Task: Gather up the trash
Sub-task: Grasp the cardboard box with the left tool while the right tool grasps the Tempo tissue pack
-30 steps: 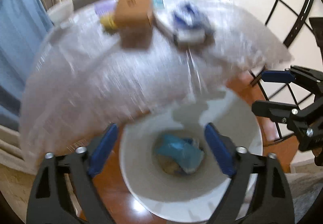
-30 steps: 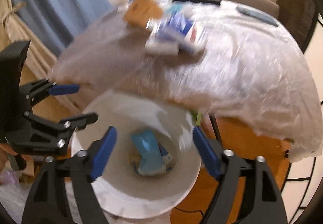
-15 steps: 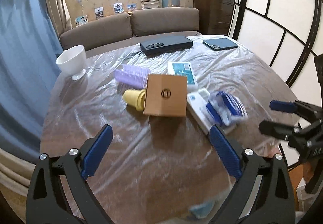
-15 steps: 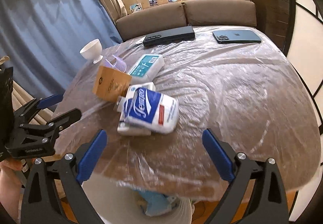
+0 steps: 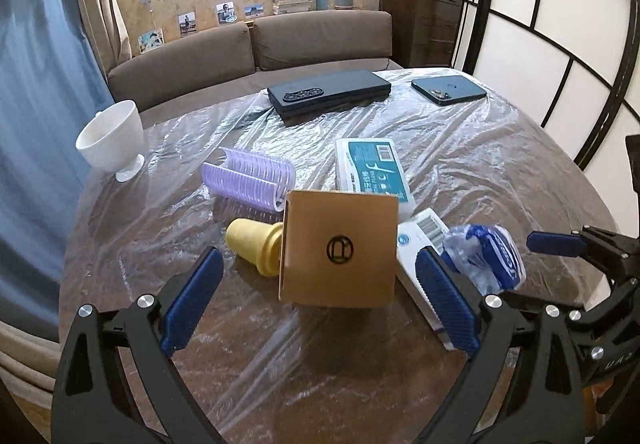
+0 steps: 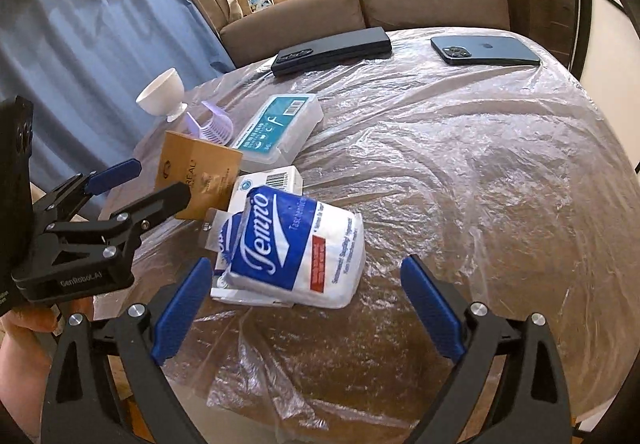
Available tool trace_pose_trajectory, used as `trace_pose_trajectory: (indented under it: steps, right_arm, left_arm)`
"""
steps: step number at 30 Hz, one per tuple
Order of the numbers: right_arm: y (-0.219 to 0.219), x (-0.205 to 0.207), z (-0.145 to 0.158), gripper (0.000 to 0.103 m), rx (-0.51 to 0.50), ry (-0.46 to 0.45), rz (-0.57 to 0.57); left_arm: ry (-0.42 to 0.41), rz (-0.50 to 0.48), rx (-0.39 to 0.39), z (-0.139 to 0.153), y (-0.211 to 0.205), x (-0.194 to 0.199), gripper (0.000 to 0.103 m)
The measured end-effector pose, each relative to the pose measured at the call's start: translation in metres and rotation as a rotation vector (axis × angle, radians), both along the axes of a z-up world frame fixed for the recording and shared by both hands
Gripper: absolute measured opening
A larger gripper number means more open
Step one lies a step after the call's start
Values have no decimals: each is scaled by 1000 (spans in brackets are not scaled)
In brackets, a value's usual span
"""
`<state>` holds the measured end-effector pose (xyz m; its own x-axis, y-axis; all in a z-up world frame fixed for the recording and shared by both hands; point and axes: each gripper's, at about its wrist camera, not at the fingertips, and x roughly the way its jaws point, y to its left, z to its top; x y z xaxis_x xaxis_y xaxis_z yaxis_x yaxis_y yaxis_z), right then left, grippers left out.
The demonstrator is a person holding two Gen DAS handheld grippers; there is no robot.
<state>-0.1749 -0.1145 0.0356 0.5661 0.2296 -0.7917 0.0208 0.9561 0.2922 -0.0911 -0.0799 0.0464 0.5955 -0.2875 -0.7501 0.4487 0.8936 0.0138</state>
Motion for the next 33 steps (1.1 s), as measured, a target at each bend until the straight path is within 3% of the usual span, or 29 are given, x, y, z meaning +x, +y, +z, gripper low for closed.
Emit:
trace_pose_trajectory:
  steps: [12, 27, 33]
  right_arm:
    - [4, 17, -3, 93, -3, 6, 21]
    - [6, 19, -8, 73, 7, 26, 35]
    - [7, 18, -6, 59, -8, 14, 42]
  left_arm:
    - [-8, -19, -3, -2, -8, 12, 97]
    - [16, -67, 42, -11, -23, 13, 62]
    - [7, -74, 45, -11, -23, 9, 60]
